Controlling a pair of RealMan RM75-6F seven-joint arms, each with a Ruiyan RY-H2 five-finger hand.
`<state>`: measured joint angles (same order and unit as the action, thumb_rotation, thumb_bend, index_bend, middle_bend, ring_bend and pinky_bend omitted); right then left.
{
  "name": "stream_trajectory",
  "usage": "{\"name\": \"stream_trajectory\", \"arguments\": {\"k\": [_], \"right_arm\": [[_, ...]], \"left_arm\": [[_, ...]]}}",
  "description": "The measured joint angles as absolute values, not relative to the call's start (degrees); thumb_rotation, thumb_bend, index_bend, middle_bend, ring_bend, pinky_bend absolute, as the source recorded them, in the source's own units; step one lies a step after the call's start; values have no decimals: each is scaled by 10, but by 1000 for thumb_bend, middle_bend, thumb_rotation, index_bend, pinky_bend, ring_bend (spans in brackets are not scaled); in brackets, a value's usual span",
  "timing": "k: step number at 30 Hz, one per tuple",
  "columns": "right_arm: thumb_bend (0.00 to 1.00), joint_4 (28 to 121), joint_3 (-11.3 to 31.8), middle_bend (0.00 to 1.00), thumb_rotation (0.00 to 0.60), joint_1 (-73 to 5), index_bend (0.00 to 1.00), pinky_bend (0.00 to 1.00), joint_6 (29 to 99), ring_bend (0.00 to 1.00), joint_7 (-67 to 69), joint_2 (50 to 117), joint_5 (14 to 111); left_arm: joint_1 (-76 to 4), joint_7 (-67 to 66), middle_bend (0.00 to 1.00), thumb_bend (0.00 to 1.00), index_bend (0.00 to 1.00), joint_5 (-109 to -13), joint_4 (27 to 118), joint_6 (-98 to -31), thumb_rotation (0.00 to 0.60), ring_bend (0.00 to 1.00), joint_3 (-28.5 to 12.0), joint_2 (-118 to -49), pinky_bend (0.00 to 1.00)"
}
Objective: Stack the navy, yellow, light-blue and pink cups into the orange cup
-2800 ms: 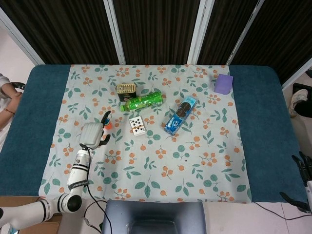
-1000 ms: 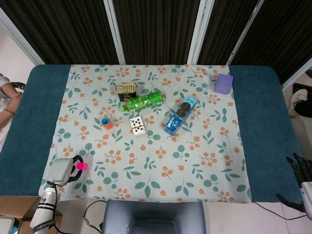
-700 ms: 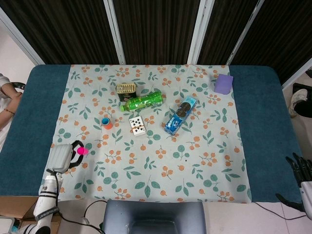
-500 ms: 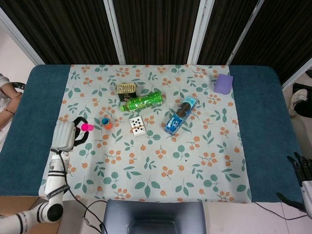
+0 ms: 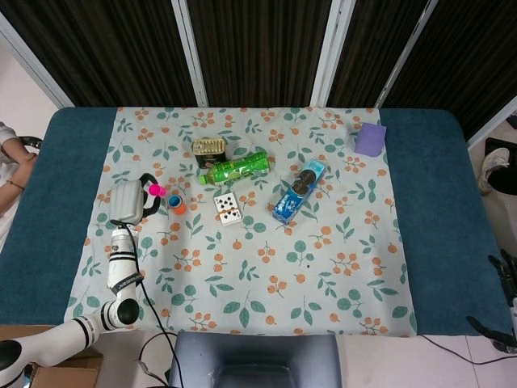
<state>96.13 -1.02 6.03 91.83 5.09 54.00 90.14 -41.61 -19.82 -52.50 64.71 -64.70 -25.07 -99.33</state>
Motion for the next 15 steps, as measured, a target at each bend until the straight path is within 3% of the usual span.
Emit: {"name": "stream_trajectory", "arguments": {"k": [15], "right_arm": [[215,960,-10,0,600,61,0,0,918,0,56,538,901]], "left_arm": [[-426,-198,1000,375,608,-533,628,-643,600,1000,-226,-1020,1000]]}}
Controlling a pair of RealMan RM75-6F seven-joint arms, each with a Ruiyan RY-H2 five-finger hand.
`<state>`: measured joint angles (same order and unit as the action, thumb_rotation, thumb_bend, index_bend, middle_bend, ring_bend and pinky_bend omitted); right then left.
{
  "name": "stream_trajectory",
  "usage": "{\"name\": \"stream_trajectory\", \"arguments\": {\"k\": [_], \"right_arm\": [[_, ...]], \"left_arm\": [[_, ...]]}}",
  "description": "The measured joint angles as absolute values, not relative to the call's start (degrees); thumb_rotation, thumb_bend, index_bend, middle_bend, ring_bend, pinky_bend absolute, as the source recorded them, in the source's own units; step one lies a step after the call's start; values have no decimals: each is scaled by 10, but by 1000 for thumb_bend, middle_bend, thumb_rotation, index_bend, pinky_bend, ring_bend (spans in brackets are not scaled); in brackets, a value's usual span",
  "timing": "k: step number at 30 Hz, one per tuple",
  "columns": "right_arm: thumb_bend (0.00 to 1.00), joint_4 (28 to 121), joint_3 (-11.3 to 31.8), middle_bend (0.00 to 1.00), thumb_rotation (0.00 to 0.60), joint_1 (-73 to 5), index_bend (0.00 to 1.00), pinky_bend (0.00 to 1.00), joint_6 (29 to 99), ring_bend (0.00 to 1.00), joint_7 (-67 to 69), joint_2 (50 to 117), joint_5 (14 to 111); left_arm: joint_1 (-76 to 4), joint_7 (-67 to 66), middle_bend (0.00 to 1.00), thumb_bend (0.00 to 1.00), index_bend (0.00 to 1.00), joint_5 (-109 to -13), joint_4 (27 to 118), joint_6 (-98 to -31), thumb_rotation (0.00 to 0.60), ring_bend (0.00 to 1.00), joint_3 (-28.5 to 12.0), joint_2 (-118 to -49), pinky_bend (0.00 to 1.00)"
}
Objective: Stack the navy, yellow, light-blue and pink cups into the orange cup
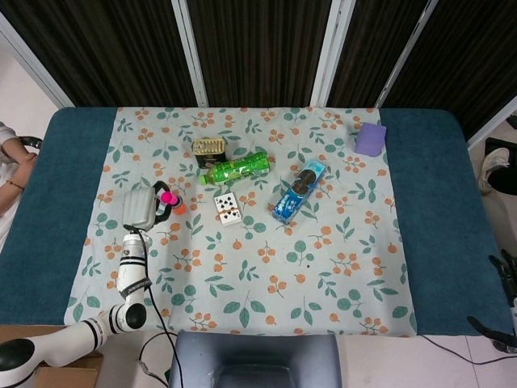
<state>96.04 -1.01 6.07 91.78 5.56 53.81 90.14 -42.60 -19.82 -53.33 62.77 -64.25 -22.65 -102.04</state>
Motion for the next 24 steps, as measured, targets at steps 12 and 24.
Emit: {"name": "stream_trajectory", "arguments": {"k": [12,24], "right_arm": [[216,959,-10,0,600,62,0,0,920,0,57,538,903],[215,958,-11,0,600,64,0,0,923,0,50,540,906]], "left_arm": [[-426,-202,1000,356,0,-524,626,-618,600,1000,-218,-1017,1000],[-366,-173,622,369,0,-597,802,-665,600,748,-171,-927,948]]}}
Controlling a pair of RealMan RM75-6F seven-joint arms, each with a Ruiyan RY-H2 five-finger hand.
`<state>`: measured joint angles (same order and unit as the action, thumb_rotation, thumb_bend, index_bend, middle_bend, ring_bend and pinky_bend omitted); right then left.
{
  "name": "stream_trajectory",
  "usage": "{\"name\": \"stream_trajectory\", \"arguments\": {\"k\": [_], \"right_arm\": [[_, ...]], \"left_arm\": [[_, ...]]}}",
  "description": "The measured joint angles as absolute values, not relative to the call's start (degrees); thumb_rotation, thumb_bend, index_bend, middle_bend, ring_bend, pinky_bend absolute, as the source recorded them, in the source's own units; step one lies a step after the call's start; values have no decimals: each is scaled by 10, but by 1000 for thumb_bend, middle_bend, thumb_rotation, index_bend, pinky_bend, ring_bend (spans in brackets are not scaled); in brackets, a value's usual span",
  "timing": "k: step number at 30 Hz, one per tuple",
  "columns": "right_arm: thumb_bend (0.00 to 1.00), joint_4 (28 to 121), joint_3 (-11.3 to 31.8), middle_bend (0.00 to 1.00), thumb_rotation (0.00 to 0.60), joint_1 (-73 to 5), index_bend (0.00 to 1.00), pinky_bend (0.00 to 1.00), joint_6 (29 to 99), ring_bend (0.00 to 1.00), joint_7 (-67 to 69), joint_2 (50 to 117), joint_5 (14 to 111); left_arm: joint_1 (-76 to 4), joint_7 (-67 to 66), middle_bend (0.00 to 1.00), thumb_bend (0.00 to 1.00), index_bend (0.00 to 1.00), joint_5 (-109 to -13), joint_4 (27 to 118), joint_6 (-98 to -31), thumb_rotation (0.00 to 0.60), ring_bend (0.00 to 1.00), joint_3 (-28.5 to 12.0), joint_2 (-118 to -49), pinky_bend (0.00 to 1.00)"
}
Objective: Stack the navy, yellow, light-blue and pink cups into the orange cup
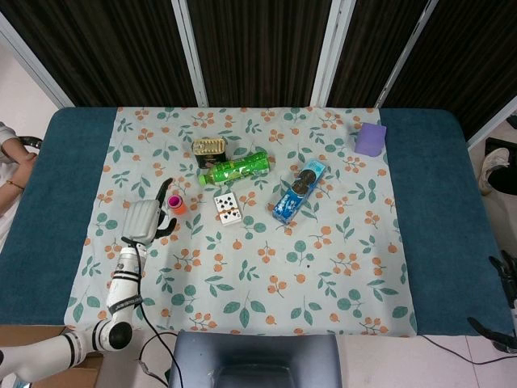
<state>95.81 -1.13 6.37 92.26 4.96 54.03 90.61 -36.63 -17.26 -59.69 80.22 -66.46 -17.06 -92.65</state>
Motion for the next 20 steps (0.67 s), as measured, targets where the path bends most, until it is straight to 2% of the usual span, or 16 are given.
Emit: {"name": "stream_trajectory", "arguments": {"k": [1,2,4,5,7,10,13,16,20], "right_arm": [[215,958,-11,0,600,64,0,0,922,0,47,541,906],[215,959,-12,0,600,64,0,0,921,0,44,542,906],[216,960,-13,0,600,63,0,0,919,0,35,544,906],[215,960,-13,0,600,63,0,0,918,0,30,545,906],[215,962,-14,0,600,63,0,0,917,0,18,549,907],[215,965,-16,0,600,62,0,0,913,0,2,556,910],[215,966,-17,0,600,61,0,0,912,0,-2,559,911],[215,966,-18,0,600,59,0,0,908,0,-13,563,914],[215,966,-18,0,600,59,0,0,910,0,-15,565,916]], "left_arm": [[-353,-164,456,371,0,-617,826,-677,600,534,-158,-911,807],[-338,-154,351,371,0,-640,850,-692,600,384,-143,-895,637],[-300,-126,250,372,0,-702,895,-735,600,238,-106,-863,386],[-282,-114,220,371,0,-730,906,-759,600,191,-92,-852,301],[-240,-84,193,370,0,-792,915,-827,600,147,-63,-837,236],[-173,-35,163,369,0,-850,896,-933,600,114,-24,-826,206],[-110,14,123,371,0,-895,862,-1010,600,80,12,-820,180],[-84,40,106,374,0,-915,821,-1031,600,70,30,-815,176],[-76,57,108,376,0,-915,810,-1003,600,69,49,-800,176]]}}
